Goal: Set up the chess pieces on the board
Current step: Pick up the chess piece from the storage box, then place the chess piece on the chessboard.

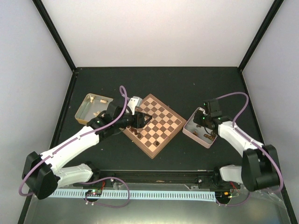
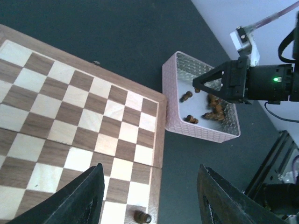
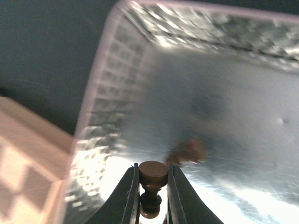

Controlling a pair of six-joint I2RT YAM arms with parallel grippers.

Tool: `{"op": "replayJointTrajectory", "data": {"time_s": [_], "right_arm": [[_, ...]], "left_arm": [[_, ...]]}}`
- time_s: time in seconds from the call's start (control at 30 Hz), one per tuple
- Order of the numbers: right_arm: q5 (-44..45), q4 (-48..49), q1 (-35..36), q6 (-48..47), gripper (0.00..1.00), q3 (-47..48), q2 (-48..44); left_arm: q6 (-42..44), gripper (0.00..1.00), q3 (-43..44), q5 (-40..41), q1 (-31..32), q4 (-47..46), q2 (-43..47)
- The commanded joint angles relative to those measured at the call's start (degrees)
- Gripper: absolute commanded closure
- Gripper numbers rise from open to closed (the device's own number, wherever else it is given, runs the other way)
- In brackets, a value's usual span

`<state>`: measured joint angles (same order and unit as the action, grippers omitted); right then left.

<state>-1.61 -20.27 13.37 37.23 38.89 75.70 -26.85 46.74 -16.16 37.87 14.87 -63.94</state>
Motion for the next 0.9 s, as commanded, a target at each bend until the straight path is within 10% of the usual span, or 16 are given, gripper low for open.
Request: {"op": "replayJointTrajectory", "data": {"time_s": [0.0, 0.2, 0.57, 0.87], "right_arm": [[-7.2, 6.32, 0.3, -1.28, 0.89, -0.45, -6.52], [-17.07, 9.06, 3.04, -1.39, 0.88, 0.58, -12.06], [-18.02, 24.63, 20.31, 45.17, 0.88, -0.96, -12.71], [-18.7, 31.64, 27.43, 57.73, 0.88, -0.16, -7.38]], "left_arm": [[-5.23, 0.42, 1.38, -4.14, -0.27, -6.18, -1.85], [-12.44, 0.4, 1.47, -11.24, -0.18, -14.49, -5.32], [-8.06, 0.44, -10.68, 1.27, 5.85, -29.32, -0.66], [-6.63, 0.53, -17.72, 3.53, 6.71, -37.28, 5.11]]}}
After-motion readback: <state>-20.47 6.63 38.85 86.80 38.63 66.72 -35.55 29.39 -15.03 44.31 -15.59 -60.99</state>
